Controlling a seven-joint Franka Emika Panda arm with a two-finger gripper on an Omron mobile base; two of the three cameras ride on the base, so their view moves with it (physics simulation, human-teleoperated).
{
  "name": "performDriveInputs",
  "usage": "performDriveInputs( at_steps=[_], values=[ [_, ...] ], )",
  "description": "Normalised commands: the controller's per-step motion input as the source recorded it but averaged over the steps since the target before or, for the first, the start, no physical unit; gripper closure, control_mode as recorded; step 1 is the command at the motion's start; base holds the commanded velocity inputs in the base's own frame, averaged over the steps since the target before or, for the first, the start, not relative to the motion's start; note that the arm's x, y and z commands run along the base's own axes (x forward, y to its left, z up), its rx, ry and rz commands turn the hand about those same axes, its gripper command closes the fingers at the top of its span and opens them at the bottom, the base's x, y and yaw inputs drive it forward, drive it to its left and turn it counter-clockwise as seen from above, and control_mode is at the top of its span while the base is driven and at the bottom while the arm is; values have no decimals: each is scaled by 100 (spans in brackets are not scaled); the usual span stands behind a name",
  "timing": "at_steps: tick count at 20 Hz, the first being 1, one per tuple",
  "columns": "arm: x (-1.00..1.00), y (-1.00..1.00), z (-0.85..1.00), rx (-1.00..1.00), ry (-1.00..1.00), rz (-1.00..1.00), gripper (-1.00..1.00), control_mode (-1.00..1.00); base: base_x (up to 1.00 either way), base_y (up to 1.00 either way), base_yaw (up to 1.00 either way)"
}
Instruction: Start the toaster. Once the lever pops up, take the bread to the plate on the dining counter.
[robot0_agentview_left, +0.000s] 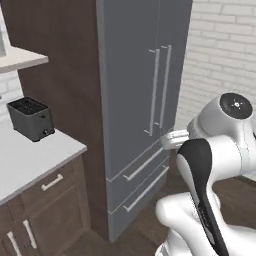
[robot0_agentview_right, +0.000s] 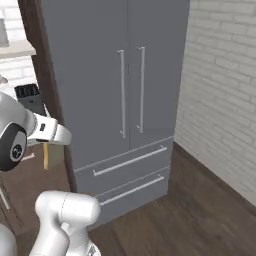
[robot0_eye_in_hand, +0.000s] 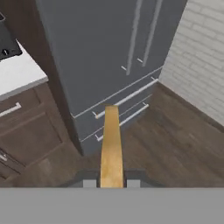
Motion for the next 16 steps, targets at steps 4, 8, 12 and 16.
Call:
performDriveInputs(
  at_steps=[4, 8, 12, 16],
  values=[
    [0, 0, 0, 0, 0, 0, 100, 100, 0, -8, -92],
    [0, 0, 0, 0, 0, 0, 100, 100, 0, -21, -88],
    [0, 0, 0, 0, 0, 0, 100, 100, 0, -34, -84],
    [0, 0, 0, 0, 0, 0, 100, 100, 0, -35, -79]
  ],
)
